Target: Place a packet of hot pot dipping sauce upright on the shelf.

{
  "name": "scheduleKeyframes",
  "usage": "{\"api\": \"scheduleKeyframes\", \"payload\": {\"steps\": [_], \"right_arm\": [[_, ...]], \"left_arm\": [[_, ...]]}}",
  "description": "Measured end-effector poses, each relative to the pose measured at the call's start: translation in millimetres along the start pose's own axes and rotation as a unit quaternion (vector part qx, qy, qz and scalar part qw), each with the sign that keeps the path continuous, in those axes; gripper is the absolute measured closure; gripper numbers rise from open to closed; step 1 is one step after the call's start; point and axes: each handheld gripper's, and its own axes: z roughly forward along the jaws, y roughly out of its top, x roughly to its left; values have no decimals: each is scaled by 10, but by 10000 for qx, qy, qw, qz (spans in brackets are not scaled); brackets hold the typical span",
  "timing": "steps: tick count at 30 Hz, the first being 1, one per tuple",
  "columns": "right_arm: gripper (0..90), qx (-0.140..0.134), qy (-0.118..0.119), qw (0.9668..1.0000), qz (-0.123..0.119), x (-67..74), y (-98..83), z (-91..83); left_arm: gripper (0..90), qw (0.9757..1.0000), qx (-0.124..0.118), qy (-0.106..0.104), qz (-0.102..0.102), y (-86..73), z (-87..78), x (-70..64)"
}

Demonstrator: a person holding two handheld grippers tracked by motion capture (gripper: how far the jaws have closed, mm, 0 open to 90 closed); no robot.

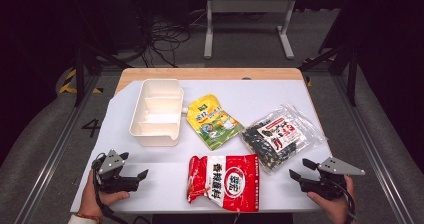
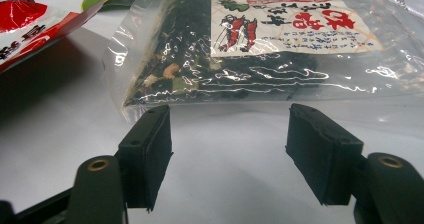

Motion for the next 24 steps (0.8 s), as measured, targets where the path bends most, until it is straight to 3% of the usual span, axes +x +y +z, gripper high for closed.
{"api": "scheduleKeyframes", "payload": {"steps": [6,13,20,24], "right_arm": [[347,42,66,10000,-46,29,0,10],[364,82,188,9998,-56,98,36,50],[417,134,743,9969,-202,373,108,69],[403,323,1268,9913,-160,543,142,137]], "left_arm": [[122,9996,133,-124,196,4,42,-58],[133,9994,23,-221,281,5,10,-110],[153,9979,-4,-443,462,51,45,-190],[145,9977,24,-471,492,71,71,-225]]}}
